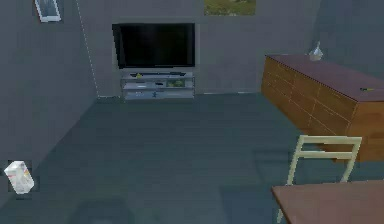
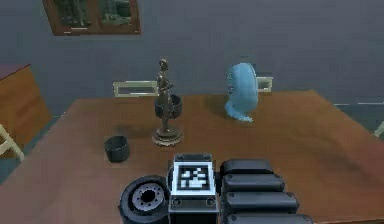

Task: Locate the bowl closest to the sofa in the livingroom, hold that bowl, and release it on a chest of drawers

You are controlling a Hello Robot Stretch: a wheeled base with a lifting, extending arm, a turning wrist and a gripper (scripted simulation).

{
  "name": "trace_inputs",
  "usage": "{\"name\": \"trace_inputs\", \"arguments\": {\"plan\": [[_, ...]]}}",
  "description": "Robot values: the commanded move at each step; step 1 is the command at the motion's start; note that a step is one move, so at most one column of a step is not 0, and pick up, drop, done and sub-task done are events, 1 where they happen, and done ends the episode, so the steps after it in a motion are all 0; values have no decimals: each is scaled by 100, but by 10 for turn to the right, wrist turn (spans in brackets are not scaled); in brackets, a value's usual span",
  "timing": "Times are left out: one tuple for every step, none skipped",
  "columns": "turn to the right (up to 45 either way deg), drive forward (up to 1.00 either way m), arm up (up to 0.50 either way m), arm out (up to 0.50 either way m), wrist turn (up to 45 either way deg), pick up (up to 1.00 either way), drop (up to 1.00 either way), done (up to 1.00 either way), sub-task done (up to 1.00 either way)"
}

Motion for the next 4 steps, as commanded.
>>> {"name": "trace_inputs", "arguments": {"plan": [[0,75,0,0,0,0,0,0,0],[270,0,0,0,0,0,0,0,0],[0,100,0,0,0,0,0,0,0],[0,100,0,0,0,0,0,0,0]]}}
